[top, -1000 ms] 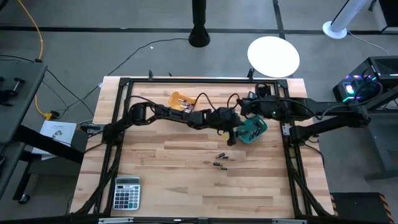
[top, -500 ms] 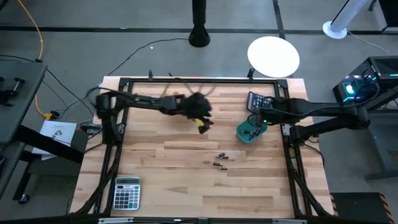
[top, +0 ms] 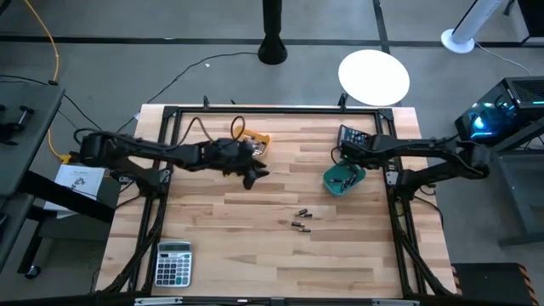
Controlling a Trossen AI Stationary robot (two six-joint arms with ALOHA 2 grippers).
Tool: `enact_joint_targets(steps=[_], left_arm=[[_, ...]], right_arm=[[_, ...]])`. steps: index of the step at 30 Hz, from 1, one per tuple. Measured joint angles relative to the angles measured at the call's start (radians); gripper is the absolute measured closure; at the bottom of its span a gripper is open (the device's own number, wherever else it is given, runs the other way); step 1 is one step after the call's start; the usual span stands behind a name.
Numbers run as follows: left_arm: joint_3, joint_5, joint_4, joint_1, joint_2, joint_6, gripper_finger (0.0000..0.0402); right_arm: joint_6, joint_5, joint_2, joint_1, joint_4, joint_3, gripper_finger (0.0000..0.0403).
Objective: Sort batteries
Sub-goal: Adjust the blue bin, then put the black battery into the blue bin
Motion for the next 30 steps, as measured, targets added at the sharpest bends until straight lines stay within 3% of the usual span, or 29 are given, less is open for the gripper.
enact_joint_targets(steps=[5,10,18,20,24,27,30], left_arm=[[-0.041,0.001,-0.030,-0.083,-0.106,0.005,0.0237],[-0.052,-0.006,-0.242,-0.160,-0.207,0.000,0.0239],[-0.052,-0.206,-0.489,-0.262,-0.289,-0.003,0.0239],[-0.052,-0.240,-0.490,-0.271,-0.290,-0.003,0.0239],[-0.052,-0.303,-0.374,-0.270,-0.247,0.048,0.0239],[-0.050,-0.263,-0.189,-0.243,-0.159,0.184,0.0239],[-0.010,-0.190,-0.065,-0.219,-0.020,0.307,0.0232]], right_arm=[[-0.049,-0.063,0.007,0.037,0.062,0.006,0.0402],[-0.006,-0.076,0.006,0.109,0.242,0.027,0.0402],[0.019,-0.065,0.021,0.160,0.560,0.032,0.0402],[-0.019,-0.048,0.006,0.163,0.558,0.061,0.0403],[-0.244,-0.029,-0.047,0.211,0.556,0.174,0.0403],[-0.402,-0.035,-0.072,0.295,0.526,0.274,0.0403],[-0.434,0.003,-0.078,0.393,0.425,0.378,0.0403]])
